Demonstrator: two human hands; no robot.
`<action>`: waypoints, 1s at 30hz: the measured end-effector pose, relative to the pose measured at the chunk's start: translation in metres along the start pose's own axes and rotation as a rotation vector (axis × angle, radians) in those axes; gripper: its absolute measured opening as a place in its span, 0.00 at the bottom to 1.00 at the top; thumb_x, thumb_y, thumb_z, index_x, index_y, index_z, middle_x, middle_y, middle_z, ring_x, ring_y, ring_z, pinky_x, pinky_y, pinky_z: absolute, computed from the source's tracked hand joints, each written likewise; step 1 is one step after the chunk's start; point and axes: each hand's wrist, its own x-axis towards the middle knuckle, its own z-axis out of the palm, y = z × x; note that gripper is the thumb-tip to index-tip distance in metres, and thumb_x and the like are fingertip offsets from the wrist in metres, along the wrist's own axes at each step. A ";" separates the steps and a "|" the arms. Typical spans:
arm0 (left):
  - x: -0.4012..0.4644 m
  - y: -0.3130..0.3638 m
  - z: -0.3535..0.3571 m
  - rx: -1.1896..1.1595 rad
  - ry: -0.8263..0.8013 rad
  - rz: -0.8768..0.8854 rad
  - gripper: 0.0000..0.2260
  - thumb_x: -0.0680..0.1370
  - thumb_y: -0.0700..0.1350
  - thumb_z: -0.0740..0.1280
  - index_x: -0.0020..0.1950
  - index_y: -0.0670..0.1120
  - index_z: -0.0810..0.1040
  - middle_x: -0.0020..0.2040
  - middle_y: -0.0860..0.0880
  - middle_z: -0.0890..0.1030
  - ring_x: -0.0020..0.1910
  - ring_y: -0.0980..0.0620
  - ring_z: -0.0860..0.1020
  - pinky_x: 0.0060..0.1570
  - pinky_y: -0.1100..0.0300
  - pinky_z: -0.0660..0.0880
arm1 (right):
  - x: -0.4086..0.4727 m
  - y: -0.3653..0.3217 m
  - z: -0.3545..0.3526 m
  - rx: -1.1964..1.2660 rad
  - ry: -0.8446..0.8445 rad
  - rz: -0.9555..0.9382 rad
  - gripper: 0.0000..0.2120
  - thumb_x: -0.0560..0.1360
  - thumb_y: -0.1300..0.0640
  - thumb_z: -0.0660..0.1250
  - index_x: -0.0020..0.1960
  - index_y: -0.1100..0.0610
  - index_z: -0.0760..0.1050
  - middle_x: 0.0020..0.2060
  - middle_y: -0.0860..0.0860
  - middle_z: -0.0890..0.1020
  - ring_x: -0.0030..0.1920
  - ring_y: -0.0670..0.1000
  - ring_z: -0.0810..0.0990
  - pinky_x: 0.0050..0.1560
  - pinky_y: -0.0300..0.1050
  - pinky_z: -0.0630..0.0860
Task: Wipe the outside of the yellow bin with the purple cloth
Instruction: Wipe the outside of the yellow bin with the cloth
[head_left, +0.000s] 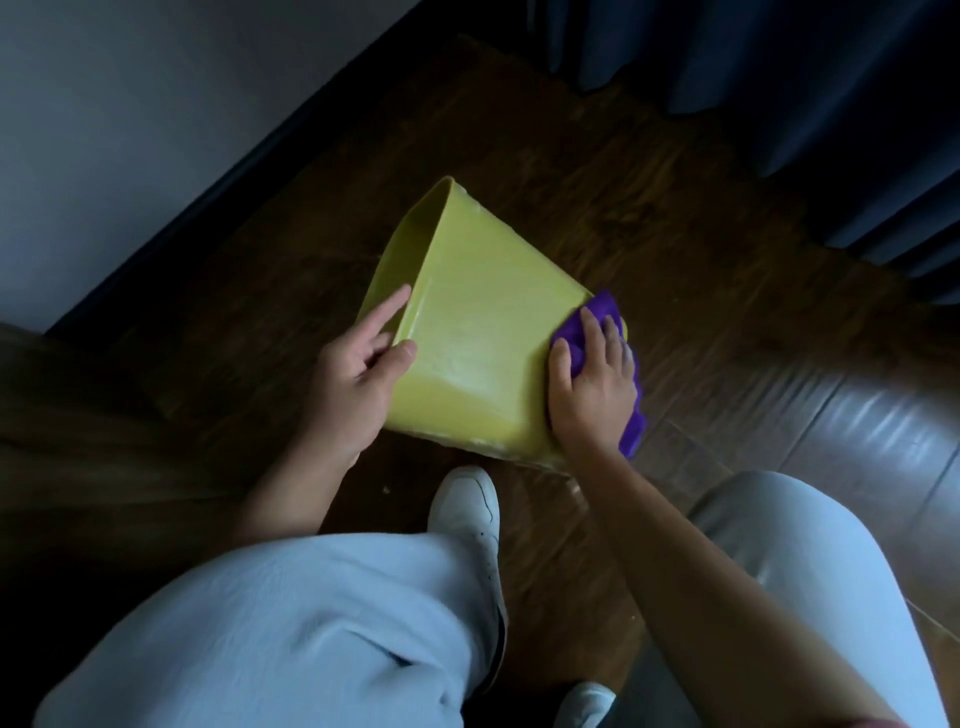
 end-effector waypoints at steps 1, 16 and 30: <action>-0.001 0.000 0.000 -0.001 0.007 -0.003 0.23 0.80 0.46 0.67 0.73 0.65 0.73 0.60 0.67 0.82 0.66 0.62 0.78 0.64 0.62 0.76 | 0.002 0.006 -0.001 0.005 -0.002 0.040 0.29 0.82 0.37 0.52 0.80 0.43 0.63 0.81 0.50 0.64 0.79 0.57 0.61 0.74 0.60 0.64; 0.002 -0.002 0.002 0.250 0.058 0.010 0.21 0.85 0.51 0.63 0.79 0.59 0.66 0.42 0.59 0.81 0.42 0.53 0.75 0.42 0.55 0.73 | 0.024 0.048 -0.021 0.064 -0.097 0.533 0.20 0.84 0.44 0.54 0.72 0.50 0.70 0.61 0.57 0.80 0.55 0.60 0.80 0.60 0.61 0.80; -0.001 0.000 0.014 0.400 0.173 0.206 0.23 0.82 0.51 0.64 0.77 0.50 0.72 0.28 0.47 0.72 0.27 0.52 0.68 0.29 0.53 0.68 | 0.044 -0.161 -0.024 0.135 0.056 -0.440 0.22 0.84 0.43 0.62 0.76 0.46 0.73 0.70 0.52 0.77 0.68 0.54 0.74 0.64 0.49 0.71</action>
